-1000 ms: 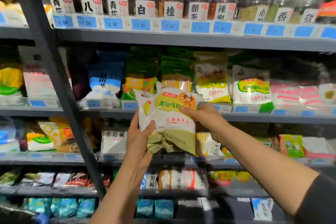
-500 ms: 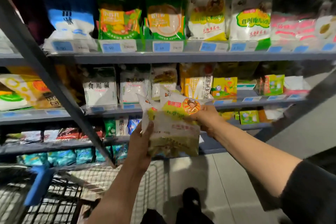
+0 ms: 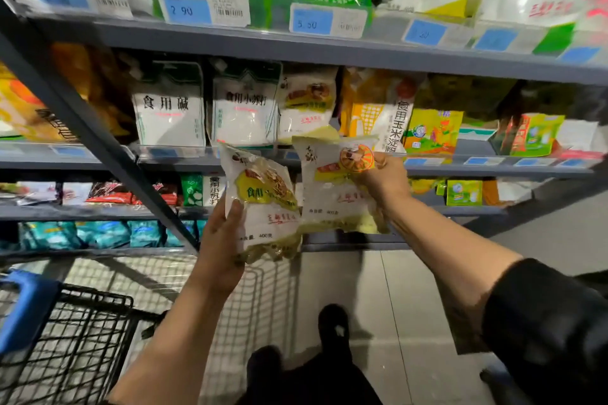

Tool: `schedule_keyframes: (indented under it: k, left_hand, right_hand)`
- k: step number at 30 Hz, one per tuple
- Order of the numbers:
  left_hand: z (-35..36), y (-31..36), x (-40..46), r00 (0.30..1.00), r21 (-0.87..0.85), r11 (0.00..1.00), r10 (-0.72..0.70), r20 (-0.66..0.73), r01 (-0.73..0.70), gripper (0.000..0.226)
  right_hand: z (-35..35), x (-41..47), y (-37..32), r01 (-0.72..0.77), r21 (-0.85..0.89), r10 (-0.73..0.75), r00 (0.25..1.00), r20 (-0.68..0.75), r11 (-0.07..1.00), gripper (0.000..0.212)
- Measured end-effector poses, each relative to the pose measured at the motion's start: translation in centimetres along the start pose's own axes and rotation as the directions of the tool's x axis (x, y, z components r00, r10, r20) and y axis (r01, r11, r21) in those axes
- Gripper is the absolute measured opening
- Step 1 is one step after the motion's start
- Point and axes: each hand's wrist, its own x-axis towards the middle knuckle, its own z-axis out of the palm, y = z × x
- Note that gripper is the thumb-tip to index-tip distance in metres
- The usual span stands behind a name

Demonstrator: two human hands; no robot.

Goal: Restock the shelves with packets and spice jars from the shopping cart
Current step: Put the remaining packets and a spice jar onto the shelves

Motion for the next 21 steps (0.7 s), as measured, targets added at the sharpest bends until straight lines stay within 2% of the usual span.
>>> schedule_keyframes:
  k: [5, 8, 10, 13, 16, 18, 19, 21]
  left_hand:
    - [0.4, 0.9, 2.2, 0.997, -0.086, 0.996, 0.016, -0.076, -0.023, 0.031]
    - [0.4, 1.1, 3.3, 0.998, -0.119, 0.992, 0.036, -0.050, -0.042, 0.031]
    - [0.3, 0.9, 3.8, 0.996, -0.106, 0.991, 0.088, 0.007, -0.087, 0.037]
    - [-0.3, 0.3, 4.6, 0.992, -0.069, 0.991, 0.122, 0.032, -0.119, 0.046]
    - [-1.1, -0.3, 5.1, 0.991, -0.088, 0.988, 0.128, 0.027, -0.125, 0.044]
    - [-1.6, -0.7, 5.1, 0.988, -0.125, 0.983, 0.141, 0.064, -0.132, 0.041]
    - [-1.7, -0.9, 5.2, 0.987, -0.145, 0.981, 0.143, 0.076, -0.131, 0.041]
    - [-1.9, -0.9, 5.3, 0.986, -0.178, 0.977, 0.135, 0.102, -0.115, 0.054]
  right_hand:
    - [2.5, 4.8, -4.1, 0.226, 0.006, -0.225, 0.969, -0.106, 0.974, 0.035]
    - [4.5, 7.6, -6.5, 0.338, 0.055, -0.326, 0.932, -0.156, 0.940, 0.024]
    - [6.4, 9.6, -6.9, 0.318, 0.023, -0.309, 0.934, -0.177, 0.948, 0.012]
    - [9.6, 11.9, -5.2, 0.277, -0.023, -0.277, 0.944, -0.181, 0.960, 0.012]
    - [11.0, 13.1, -3.3, 0.233, -0.152, -0.240, 0.970, -0.029, 0.960, 0.055]
    - [11.0, 12.8, -2.5, 0.249, -0.251, -0.250, 0.968, 0.025, 0.936, 0.075]
    - [10.6, 12.1, -2.2, 0.299, -0.303, -0.315, 0.949, -0.003, 0.905, 0.078]
    - [9.7, 9.5, -1.8, 0.480, -0.314, -0.534, 0.838, -0.114, 0.819, 0.060]
